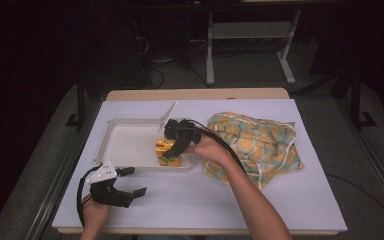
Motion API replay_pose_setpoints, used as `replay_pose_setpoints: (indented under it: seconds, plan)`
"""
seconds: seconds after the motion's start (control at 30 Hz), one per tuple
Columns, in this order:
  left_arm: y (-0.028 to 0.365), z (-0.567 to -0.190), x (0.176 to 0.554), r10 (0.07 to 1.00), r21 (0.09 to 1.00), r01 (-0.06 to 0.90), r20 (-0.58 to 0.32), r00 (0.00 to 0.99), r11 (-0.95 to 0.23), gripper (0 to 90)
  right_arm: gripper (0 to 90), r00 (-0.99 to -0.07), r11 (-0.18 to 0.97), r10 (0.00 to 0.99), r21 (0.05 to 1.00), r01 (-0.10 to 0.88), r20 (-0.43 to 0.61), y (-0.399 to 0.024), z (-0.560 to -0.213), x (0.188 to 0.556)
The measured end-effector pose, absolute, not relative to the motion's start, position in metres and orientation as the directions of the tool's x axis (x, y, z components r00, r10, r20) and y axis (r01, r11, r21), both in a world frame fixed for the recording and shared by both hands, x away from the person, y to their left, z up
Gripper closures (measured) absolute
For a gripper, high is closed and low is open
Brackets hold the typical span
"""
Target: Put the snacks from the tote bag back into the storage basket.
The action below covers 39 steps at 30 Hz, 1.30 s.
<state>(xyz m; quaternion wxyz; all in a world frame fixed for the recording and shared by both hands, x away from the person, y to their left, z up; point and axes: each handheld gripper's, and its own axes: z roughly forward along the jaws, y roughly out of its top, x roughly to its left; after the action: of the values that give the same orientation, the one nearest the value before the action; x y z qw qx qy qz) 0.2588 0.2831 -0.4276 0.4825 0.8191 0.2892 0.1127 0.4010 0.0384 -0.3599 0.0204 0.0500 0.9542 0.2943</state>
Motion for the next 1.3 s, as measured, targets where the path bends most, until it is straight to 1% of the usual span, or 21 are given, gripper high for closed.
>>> replay_pose_setpoints:
  seconds: [0.2, 0.67, 1.3]
  plan:
    - [0.283, -0.428, 0.259, 0.582, 0.856, 0.365, -0.094, 0.808, -0.368, 13.5, 38.6, -0.994, 0.823, 0.109, 0.562, 0.082, -0.014, 0.039, -0.359, 0.399]
    - [0.283, -0.428, 0.259, 0.581, 0.856, 0.363, -0.093, 0.808, -0.369, 13.5, 35.2, -0.990, 0.804, 0.140, 0.586, 0.101, -0.022, 0.031, -0.351, 0.395]
    - [0.283, -0.428, 0.259, 0.581, 0.854, 0.366, -0.094, 0.808, -0.370, 13.5, 33.4, -0.983, 0.771, 0.185, 0.622, 0.138, -0.012, 0.005, -0.335, 0.389]
